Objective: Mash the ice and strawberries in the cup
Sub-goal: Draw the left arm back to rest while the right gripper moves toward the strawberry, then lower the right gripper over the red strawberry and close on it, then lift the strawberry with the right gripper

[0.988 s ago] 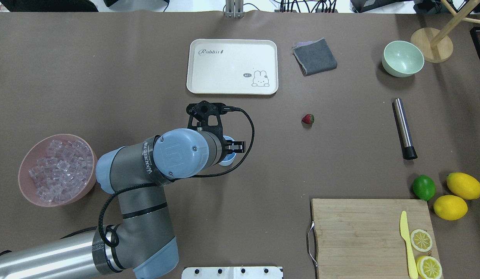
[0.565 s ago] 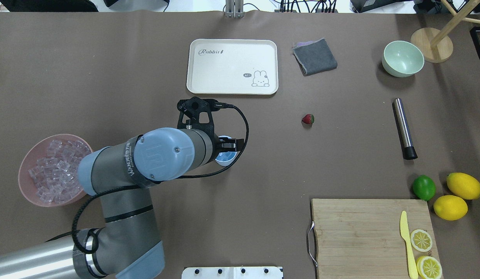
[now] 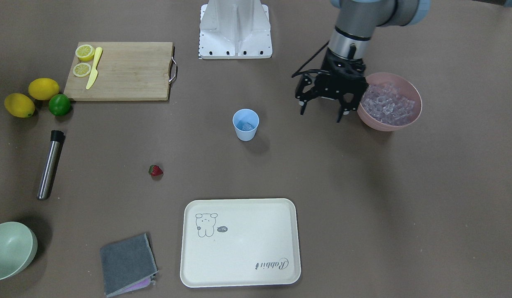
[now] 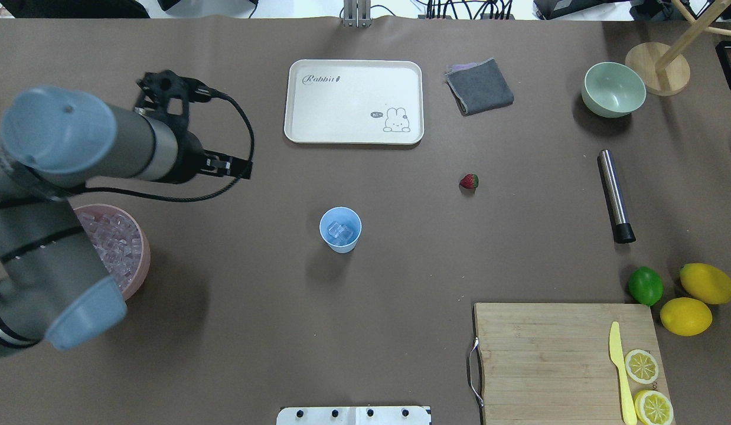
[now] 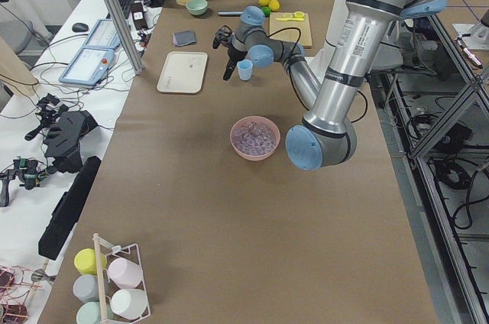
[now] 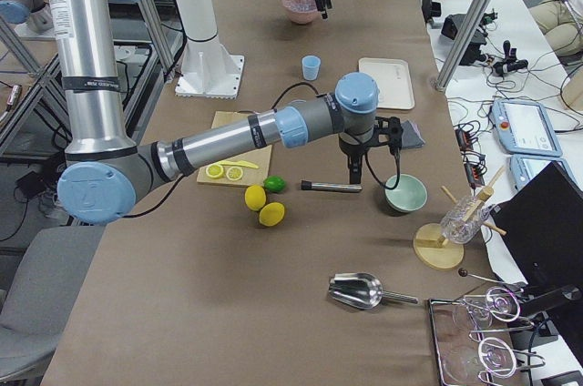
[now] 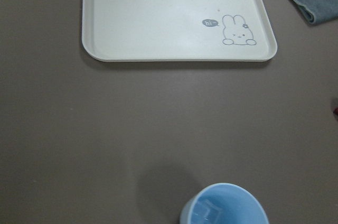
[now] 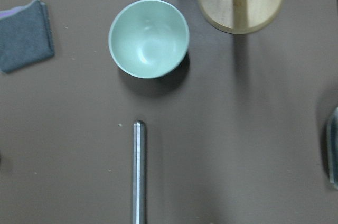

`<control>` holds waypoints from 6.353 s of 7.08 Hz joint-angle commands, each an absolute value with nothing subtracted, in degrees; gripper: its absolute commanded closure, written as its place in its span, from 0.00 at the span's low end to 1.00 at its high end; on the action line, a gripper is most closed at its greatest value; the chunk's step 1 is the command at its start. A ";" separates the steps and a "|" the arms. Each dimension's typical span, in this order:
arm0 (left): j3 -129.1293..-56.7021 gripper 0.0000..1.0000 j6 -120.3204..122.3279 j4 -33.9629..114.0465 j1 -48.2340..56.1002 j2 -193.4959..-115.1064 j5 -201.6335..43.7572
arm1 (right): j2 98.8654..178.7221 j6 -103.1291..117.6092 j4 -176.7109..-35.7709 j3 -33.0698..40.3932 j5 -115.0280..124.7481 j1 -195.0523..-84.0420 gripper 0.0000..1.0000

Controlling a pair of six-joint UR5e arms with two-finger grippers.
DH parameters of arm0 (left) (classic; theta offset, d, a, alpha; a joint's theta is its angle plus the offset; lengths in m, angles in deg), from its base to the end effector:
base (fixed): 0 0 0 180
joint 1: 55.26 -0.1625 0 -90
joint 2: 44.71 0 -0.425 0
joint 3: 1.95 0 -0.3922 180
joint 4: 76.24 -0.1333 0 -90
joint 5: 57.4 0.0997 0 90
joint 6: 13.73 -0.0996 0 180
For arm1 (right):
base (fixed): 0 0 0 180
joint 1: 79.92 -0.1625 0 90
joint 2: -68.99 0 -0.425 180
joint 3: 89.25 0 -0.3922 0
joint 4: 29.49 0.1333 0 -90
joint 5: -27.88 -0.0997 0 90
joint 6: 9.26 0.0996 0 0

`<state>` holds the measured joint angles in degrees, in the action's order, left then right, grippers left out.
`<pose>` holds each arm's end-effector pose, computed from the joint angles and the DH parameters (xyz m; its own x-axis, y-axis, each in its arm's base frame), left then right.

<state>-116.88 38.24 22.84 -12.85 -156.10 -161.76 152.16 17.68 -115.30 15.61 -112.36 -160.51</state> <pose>0.3416 -0.4591 0.2473 0.6399 0.2238 -0.7351 0.1376 0.9078 0.3962 -0.0311 -0.5346 0.4533 0.5802 0.0138 0.8143 -0.1299 0.9886 0.0758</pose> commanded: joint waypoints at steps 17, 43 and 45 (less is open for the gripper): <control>-112.25 0.02 14.49 18.77 13.73 -140.07 -182.21 | 129.80 46.20 -91.81 -7.61 -83.29 -120.52 0.01; -111.81 0.02 14.40 19.04 13.56 -140.16 -182.03 | 129.20 46.20 -98.75 -1.02 -76.88 -119.63 1.00; -111.72 0.02 14.31 19.12 13.56 -139.98 -182.12 | 128.66 46.81 -99.28 4.94 -81.00 -121.40 1.00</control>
